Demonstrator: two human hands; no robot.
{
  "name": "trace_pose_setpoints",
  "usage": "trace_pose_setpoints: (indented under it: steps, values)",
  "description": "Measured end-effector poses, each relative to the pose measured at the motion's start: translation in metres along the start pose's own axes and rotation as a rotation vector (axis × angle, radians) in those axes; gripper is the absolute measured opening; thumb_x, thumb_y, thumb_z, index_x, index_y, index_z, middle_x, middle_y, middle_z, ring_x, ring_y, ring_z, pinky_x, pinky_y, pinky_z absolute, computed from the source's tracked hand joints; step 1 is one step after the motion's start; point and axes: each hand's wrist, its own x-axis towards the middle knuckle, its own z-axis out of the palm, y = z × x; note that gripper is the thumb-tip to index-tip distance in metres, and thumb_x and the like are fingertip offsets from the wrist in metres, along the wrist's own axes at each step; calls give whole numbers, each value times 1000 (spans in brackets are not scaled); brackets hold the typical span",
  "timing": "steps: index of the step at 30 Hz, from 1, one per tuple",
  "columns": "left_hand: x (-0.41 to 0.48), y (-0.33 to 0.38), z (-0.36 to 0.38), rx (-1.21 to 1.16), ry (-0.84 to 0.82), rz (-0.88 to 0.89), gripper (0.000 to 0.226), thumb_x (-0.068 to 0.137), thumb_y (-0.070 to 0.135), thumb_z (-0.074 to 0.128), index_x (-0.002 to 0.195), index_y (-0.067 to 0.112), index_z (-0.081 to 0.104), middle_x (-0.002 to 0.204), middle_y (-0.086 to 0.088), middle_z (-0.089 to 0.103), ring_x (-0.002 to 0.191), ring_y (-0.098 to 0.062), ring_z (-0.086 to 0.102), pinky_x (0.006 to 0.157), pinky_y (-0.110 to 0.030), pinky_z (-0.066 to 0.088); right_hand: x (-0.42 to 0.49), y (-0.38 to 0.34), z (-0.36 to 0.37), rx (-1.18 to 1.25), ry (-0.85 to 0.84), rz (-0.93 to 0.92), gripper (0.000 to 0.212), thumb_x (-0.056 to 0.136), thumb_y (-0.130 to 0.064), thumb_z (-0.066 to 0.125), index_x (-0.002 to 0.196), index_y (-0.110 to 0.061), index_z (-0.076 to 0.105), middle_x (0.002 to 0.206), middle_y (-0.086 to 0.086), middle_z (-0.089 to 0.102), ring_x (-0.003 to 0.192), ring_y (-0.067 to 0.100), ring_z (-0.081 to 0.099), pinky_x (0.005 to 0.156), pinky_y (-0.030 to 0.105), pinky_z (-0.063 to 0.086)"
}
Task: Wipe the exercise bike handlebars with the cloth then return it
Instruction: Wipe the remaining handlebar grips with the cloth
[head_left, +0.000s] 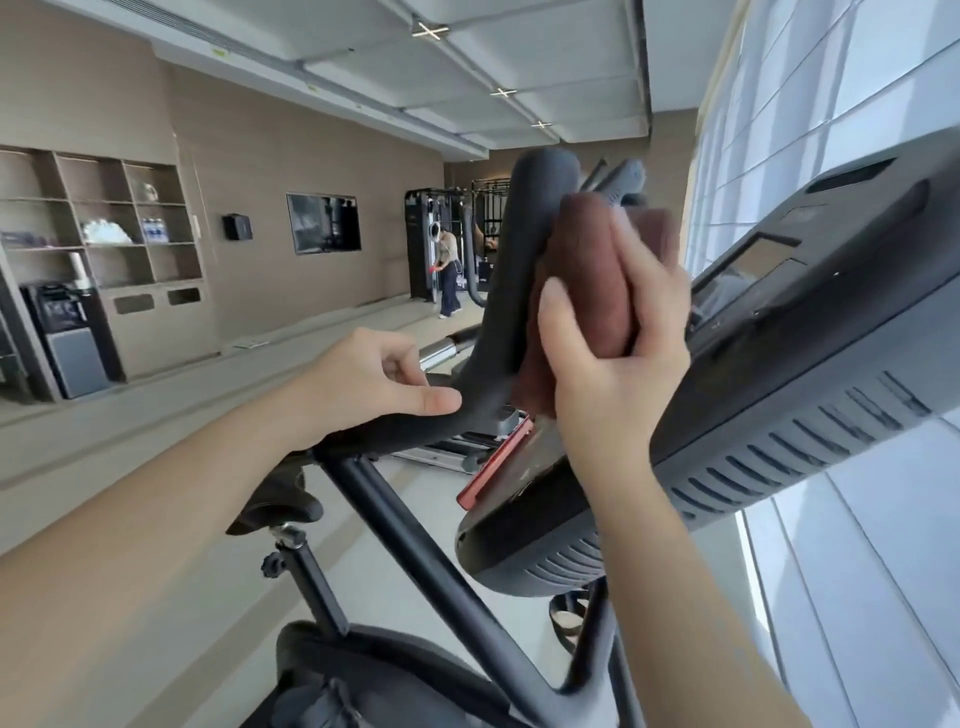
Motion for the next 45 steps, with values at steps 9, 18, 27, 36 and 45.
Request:
trace_pose_setpoints:
  steps: [9,18,27,36,45]
  values:
    - [-9,2,4,33,101,-40,36,43,52,76,54,22,60,61,10,66,62,-5,61,70,-30,48,13,12,5,154,-159,1,47,76,-10,68,121,-22,57,118,11,50,116,12,49,97,13,35]
    - [-25,9,12,-65,171,-134,39,44,53,81,64,23,67,73,2,72,72,-12,65,74,-26,52,-36,23,0,312,-96,104,44,74,-13,69,116,-21,57,112,11,48,112,5,47,95,13,37]
    - [-33,23,26,36,344,-163,15,58,34,72,70,26,68,60,18,69,53,7,59,43,-4,39,28,11,8,445,-130,223,46,79,-15,65,122,-25,56,116,8,48,108,5,51,83,3,39]
    - [-39,19,33,4,414,-138,13,63,27,71,76,26,70,71,14,72,68,1,66,62,-9,47,-65,29,12,470,35,326,46,75,-9,68,119,-16,55,115,-8,44,116,-9,43,94,11,38]
    - [-41,20,36,-40,475,-187,10,67,20,74,73,28,70,68,14,72,67,-2,66,62,-14,51,46,4,14,423,-78,241,44,80,-19,64,123,-22,58,117,7,49,108,8,52,81,3,39]
